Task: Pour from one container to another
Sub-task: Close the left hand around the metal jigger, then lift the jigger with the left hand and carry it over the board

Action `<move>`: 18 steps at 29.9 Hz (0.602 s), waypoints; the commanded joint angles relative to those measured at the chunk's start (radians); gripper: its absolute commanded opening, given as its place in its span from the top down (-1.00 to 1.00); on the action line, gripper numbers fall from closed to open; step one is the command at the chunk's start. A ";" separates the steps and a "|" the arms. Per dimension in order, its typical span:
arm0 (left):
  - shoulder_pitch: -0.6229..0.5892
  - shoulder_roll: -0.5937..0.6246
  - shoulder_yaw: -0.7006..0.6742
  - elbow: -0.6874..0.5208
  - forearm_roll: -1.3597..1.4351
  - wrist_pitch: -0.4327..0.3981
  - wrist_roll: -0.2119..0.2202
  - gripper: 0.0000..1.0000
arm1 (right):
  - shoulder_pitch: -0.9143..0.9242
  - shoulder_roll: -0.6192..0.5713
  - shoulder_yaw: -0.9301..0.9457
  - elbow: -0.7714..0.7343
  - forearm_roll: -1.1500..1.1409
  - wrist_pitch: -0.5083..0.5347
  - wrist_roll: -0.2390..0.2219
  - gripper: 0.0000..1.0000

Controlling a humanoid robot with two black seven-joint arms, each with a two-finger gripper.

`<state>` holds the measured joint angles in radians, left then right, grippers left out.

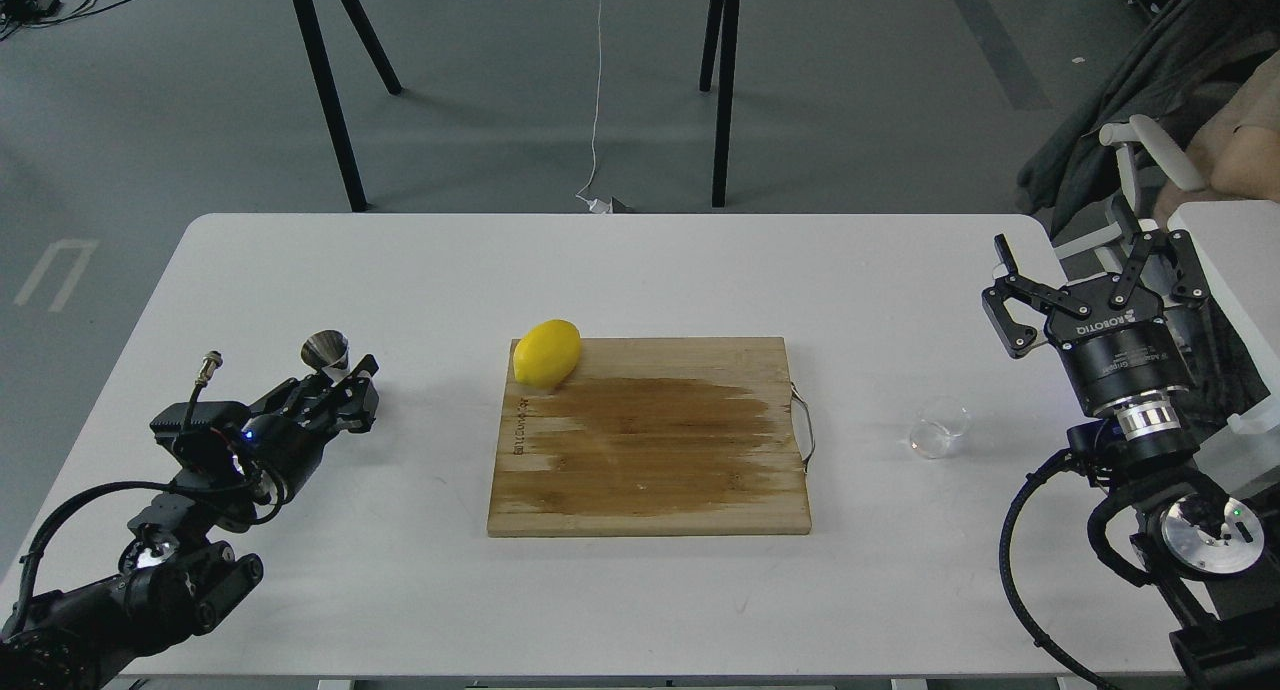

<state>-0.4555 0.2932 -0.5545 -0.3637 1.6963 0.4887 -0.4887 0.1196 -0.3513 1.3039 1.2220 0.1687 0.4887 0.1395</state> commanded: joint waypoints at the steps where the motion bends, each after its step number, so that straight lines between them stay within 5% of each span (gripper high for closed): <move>1: -0.002 0.003 -0.001 0.003 -0.003 0.000 0.000 0.82 | 0.000 0.000 0.000 0.001 0.000 0.000 0.000 -0.98; 9: -0.025 0.004 -0.002 -0.012 -0.001 0.000 0.000 0.87 | 0.000 0.000 0.000 0.001 0.002 0.000 0.000 -0.98; 18: -0.207 0.030 -0.001 -0.224 0.005 0.000 0.000 0.86 | 0.015 -0.006 0.015 -0.010 0.000 0.000 -0.001 -0.98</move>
<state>-0.6143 0.3256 -0.5566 -0.5243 1.6942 0.4887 -0.4886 0.1277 -0.3533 1.3158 1.2181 0.1700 0.4887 0.1390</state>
